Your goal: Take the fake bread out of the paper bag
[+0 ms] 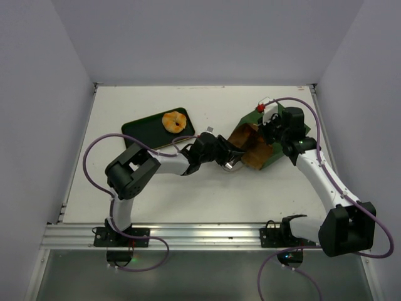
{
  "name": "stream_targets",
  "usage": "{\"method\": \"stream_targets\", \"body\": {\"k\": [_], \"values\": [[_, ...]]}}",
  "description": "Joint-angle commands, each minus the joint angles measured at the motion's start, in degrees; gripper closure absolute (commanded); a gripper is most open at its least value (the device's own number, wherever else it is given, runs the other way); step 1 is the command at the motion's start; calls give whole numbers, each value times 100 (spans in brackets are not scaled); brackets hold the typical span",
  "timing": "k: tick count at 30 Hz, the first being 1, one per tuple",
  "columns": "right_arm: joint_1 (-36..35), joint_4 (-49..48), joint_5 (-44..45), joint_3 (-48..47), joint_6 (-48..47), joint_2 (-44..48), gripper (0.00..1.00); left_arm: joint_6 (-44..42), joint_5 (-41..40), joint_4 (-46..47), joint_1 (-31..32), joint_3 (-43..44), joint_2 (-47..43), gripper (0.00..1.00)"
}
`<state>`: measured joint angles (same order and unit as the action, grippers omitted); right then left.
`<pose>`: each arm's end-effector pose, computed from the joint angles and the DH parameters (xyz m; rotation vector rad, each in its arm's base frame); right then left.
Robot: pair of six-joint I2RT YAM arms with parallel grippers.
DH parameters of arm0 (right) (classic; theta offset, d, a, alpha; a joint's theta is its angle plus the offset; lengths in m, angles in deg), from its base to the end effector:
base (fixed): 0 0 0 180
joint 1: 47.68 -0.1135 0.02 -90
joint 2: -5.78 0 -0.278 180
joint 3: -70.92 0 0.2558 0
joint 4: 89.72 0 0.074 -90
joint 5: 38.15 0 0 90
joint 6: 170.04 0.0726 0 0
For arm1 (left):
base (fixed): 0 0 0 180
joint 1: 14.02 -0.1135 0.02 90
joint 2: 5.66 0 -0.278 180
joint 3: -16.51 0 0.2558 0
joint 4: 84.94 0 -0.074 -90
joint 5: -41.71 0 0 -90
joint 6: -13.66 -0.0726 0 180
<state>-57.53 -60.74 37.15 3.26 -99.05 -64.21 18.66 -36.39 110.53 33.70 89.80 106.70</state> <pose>0.2961 0.0701 0.2894 -0.6698 1.9928 0.1755 0.2966 -0.3484 0.1513 -0.8368 2.3321 -1.6151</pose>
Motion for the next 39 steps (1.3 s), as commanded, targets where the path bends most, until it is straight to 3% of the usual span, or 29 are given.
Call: {"method": "stream_targets", "body": {"k": [1, 9, 13, 18, 28, 39], "values": [[9, -276, -200, -14, 99, 188, 100, 62, -100, 120, 18, 355, 146, 54], [9, -285, -209, -6, 107, 215, 100, 1, -153, -12, 0, 461, 225, 57], [9, -285, -191, -6, 116, 241, 100, -87, -179, -12, -35, 435, 190, 79], [18, -285, -139, 12, 116, 258, 100, -359, -179, 23, -62, 251, -20, 100], [53, -329, -51, 38, 116, 285, 100, -1132, -12, -125, -44, -408, -864, 100], [71, -355, 20, 38, 125, 259, 100, -1871, -259, -785, 9, -374, -1348, 100]]}}
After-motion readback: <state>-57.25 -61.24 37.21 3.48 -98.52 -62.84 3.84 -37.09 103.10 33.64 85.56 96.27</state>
